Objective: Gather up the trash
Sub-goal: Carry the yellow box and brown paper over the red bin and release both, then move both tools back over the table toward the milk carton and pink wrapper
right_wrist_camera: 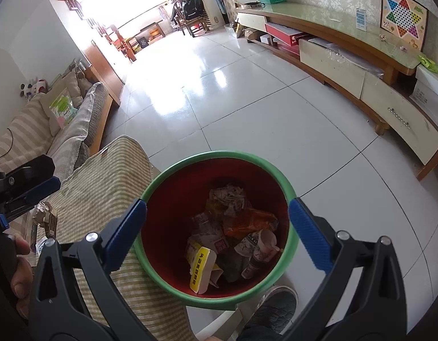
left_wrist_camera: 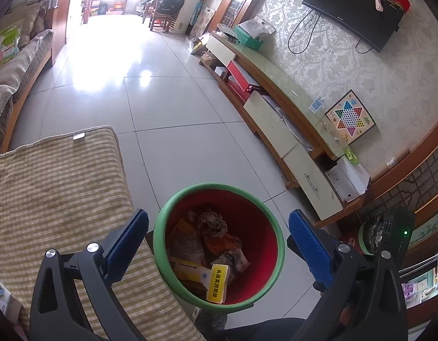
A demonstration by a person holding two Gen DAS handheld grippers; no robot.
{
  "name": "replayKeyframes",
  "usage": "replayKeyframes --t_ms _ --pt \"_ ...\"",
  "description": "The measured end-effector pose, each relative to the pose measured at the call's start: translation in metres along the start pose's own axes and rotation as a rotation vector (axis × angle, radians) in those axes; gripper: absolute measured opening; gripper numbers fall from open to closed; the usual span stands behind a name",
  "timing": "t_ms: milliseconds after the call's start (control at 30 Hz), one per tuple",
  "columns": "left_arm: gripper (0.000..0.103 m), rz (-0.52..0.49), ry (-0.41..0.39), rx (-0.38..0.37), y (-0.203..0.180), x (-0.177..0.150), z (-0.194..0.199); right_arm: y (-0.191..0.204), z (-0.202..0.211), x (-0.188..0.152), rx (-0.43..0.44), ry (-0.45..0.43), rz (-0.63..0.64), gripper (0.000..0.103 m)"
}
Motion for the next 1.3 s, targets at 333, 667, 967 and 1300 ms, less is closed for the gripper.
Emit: replayKeyframes --t_ms 333,667,967,1300 --pt "0.095 0.041 -0.056 0.038 0.045 -0.017 0.07 0.049 0.019 -0.012 0.026 0.008 0.043 0.099" --pt "0.095 0.107 -0.121 0.142 0.12 -0.047 0.16 0.141 0.033 -0.041 0.097 0.039 0.158 0.099" --pt "0.095 0.238 -0.162 0.223 0.194 -0.085 0.223 0.228 0.039 -0.085 0.158 0.1 0.311 0.099" --pt "0.095 0.325 -0.157 0.279 0.251 -0.119 0.259 0.289 0.038 -0.129 0.206 0.16 0.444 0.099"
Point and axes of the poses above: each gripper's, at about its wrist camera, not at the fingertips, and z roughly against the way its jaws point, y to its left, x to its top, the point moved 5 cm from there along -z, roughly the way its jaws point
